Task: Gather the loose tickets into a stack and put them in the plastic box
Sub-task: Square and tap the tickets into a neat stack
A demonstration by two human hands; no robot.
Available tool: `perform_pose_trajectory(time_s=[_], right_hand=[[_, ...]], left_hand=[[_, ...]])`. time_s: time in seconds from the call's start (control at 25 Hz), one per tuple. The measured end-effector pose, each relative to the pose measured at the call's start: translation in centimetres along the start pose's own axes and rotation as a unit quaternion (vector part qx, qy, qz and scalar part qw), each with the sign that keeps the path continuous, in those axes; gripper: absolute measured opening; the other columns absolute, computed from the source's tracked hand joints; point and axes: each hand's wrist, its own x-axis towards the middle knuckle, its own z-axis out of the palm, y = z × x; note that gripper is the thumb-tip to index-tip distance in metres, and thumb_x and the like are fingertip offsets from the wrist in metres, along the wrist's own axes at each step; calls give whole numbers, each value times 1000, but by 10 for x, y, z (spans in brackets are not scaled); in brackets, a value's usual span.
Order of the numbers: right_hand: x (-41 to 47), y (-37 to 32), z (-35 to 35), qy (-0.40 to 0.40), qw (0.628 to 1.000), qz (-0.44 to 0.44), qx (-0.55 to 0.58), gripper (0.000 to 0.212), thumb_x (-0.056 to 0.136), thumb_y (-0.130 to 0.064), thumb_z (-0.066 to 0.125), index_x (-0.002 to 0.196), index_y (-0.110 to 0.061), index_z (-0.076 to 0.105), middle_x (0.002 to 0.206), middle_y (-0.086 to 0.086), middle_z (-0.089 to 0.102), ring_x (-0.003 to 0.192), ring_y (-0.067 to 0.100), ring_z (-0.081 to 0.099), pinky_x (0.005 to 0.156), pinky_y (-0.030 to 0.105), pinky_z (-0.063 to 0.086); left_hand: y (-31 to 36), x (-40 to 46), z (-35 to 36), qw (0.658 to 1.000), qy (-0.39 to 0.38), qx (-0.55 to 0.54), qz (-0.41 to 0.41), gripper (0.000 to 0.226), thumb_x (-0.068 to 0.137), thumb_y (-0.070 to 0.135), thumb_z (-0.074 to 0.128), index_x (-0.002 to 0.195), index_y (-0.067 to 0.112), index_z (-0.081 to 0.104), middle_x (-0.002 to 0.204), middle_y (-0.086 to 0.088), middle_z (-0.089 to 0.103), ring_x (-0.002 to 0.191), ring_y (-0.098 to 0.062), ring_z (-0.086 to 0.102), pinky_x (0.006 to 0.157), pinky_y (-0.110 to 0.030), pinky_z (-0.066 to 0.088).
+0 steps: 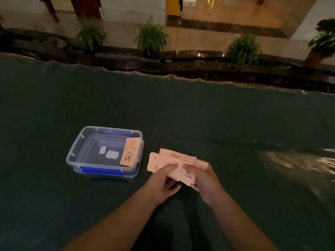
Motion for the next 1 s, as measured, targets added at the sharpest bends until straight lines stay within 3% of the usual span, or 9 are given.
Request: perform_pose_trajectory(time_s=[0.16,0.36,0.44,0.52,0.72,1.0], right_hand=[[40,-10,6,24,999,31,-28,46,76,-17,93,117,-22,72,99,3,87,98,23,83,74,37,64],[85,-9,8,66,991,60,-98,45,74,-26,94,111,-24,69,108,4,82,101,22,77,88,45,65],[93,-5,4,75,990,69,-101,49,75,-28,94,116,-24,66,112,3,80,101,20,76,86,44,65],[99,-1,-2,90,990,69,-86,57,78,-27,92,125,-24,61,114,1,78,102,19,75,83,42,64],[97,2,6,88,991,80,-55,57,82,-31,87,131,-28,59,113,0,75,97,18,74,60,31,60],[90,5,23,89,991,93,-33,82,80,-32,80,151,-42,40,126,5,64,106,29,71,89,51,65]], left_hand=[[27,27,12,998,41,37,-15,58,69,15,95,119,15,67,107,-13,80,109,-29,67,80,-45,56],[45,52,9,981,104,153,-58,86,65,38,98,134,14,53,122,-11,59,107,-29,60,88,-44,53],[46,56,5,962,158,221,-23,115,59,49,98,150,13,37,137,-13,54,119,-32,57,98,-47,53],[51,65,3,927,220,303,32,136,56,58,97,160,16,19,160,-13,37,142,-37,42,113,-53,43],[58,88,17,863,225,449,57,118,76,74,71,164,24,10,170,-9,16,154,-36,18,121,-57,23],[48,102,26,851,208,477,68,105,86,51,71,163,25,5,168,-10,18,152,-34,23,119,-55,31]])
